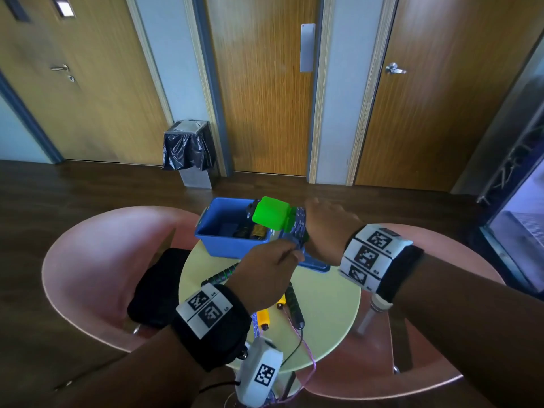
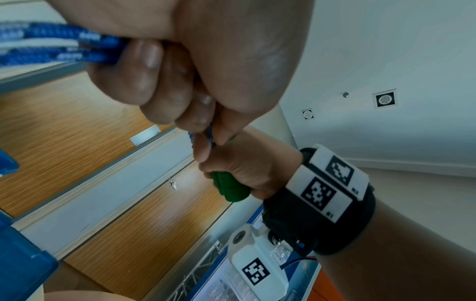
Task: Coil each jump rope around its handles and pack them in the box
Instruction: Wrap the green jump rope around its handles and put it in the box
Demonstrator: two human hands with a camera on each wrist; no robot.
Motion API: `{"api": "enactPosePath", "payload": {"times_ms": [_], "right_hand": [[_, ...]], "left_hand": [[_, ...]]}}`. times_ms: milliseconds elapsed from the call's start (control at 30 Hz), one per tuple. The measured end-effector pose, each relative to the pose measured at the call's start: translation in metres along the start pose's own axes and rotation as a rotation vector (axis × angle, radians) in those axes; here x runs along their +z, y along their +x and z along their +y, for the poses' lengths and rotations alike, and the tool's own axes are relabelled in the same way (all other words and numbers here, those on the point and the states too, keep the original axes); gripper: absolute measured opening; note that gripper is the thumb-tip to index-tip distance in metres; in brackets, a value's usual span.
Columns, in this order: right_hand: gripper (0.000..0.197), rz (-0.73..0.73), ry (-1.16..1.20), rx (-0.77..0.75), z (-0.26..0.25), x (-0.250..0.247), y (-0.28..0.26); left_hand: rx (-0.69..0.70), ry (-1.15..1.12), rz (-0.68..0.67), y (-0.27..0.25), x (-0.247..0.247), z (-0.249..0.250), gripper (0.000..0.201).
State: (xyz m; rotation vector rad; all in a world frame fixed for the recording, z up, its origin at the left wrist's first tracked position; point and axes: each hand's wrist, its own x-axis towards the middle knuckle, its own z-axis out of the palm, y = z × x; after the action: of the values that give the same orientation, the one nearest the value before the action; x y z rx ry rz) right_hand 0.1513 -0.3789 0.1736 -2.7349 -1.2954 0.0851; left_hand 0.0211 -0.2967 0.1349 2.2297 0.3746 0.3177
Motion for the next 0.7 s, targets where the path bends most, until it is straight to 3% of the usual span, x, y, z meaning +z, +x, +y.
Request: {"api": "enactPosePath", "payload": {"times_ms": [133, 267, 367, 467, 600, 700], "right_hand": [[0.047, 0.094, -0.140, 0.032, -0.006, 0.005, -0.002], [0.047, 0.035, -0.149, 0.048, -0.009, 0.006, -0.002], [0.037, -0.076, -0.220, 0.042, -0.009, 0.010, -0.003], [0.017, -0.303, -0.343, -0.114, -0.010, 0.017, -0.007], [0.010, -0.459, -0.391, -0.255, -0.009, 0.018, -0.017], [0.013, -0.485, -0.430, -0.330, -0.007, 0.014, -0.023]], "left_hand": [[0.004, 0.050, -0.055, 0.004, -0.001, 0.000, 0.031], [0.063, 0.186, -0.053, 0.003, -0.008, -0.003, 0.031], [0.166, 0.440, -0.042, 0.001, -0.013, -0.002, 0.023], [0.279, 0.726, -0.052, 0.003, -0.016, -0.001, 0.029], [0.408, 0.789, -0.134, 0.012, -0.025, -0.007, 0.037], [0.472, 0.715, -0.166, 0.016, -0.024, -0.017, 0.051]]}}
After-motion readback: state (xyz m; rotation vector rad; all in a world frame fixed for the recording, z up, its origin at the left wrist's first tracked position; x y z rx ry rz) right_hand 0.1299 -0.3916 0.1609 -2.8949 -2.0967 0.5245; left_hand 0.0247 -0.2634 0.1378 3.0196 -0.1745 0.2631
